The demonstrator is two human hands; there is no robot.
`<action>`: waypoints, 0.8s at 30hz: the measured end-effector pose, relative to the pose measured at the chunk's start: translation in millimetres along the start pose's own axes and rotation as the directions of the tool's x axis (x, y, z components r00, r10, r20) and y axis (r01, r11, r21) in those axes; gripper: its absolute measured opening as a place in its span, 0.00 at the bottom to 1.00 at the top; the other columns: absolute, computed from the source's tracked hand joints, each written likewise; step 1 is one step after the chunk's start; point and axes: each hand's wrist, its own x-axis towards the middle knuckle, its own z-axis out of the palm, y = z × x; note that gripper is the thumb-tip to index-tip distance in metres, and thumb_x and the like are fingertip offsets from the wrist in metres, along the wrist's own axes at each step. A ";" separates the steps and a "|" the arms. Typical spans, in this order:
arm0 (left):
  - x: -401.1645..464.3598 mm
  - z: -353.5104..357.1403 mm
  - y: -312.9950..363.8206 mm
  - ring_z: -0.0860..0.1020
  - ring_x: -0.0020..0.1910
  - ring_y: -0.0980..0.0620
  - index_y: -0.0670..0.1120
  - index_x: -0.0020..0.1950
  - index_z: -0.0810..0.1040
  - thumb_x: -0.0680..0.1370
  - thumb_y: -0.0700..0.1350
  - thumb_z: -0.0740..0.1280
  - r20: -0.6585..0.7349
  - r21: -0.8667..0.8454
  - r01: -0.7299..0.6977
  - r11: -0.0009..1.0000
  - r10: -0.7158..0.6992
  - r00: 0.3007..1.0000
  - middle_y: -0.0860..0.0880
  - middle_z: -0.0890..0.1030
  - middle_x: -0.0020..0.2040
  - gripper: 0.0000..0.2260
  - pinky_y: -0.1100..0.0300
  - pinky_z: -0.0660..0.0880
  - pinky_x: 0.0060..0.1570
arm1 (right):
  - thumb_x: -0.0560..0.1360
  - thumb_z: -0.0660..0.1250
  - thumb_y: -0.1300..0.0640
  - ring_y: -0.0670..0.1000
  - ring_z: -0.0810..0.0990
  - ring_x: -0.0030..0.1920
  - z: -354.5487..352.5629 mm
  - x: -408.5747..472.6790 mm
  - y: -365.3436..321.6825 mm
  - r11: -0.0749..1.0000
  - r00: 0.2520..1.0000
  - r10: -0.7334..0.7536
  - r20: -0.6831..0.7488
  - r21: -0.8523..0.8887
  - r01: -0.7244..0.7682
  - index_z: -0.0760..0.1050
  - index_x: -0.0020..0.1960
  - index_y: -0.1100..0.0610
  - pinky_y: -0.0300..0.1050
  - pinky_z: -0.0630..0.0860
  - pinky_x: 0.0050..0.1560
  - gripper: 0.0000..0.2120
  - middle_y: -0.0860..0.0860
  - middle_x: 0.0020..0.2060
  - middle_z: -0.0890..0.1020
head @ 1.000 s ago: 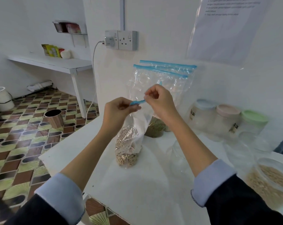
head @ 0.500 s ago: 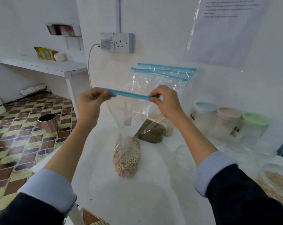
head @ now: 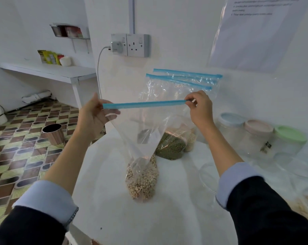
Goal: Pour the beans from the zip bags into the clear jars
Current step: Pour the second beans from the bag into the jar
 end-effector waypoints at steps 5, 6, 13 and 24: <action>28.6 42.7 16.3 0.74 0.24 0.48 0.41 0.30 0.78 0.78 0.64 0.49 0.247 0.416 0.246 0.876 -0.369 0.896 0.42 0.76 0.29 0.33 0.64 0.72 0.25 | 0.72 0.65 0.73 0.45 0.72 0.39 5.8 9.1 -18.4 0.991 0.998 -0.070 -0.007 0.111 0.070 0.79 0.47 0.66 0.22 0.67 0.42 0.07 0.55 0.45 0.74; 30.6 56.3 16.4 0.72 0.23 0.48 0.41 0.32 0.77 0.76 0.63 0.53 0.288 0.539 0.225 0.812 -0.429 0.856 0.42 0.75 0.29 0.30 0.64 0.70 0.23 | 0.72 0.65 0.73 0.47 0.73 0.40 7.6 10.1 -22.6 0.989 0.997 -0.080 -0.003 0.126 0.080 0.79 0.47 0.66 0.23 0.68 0.42 0.07 0.55 0.46 0.74; 24.2 121.0 0.3 0.70 0.19 0.51 0.40 0.38 0.70 0.80 0.45 0.64 0.383 0.759 -0.001 0.651 -0.445 0.809 0.45 0.72 0.26 0.13 0.65 0.66 0.20 | 0.71 0.65 0.74 0.51 0.76 0.42 13.8 14.1 -41.9 0.980 0.989 -0.148 -0.021 0.134 0.150 0.80 0.47 0.66 0.23 0.68 0.42 0.09 0.61 0.47 0.77; 23.9 122.6 -22.4 0.73 0.21 0.55 0.38 0.38 0.73 0.82 0.42 0.58 0.267 0.400 0.188 0.897 -0.310 0.912 0.48 0.75 0.23 0.14 0.66 0.70 0.23 | 0.76 0.65 0.43 0.49 0.76 0.25 -10.4 -15.6 -68.2 0.794 0.749 0.246 0.616 0.315 -0.520 0.71 0.42 0.61 0.39 0.72 0.28 0.20 0.52 0.28 0.79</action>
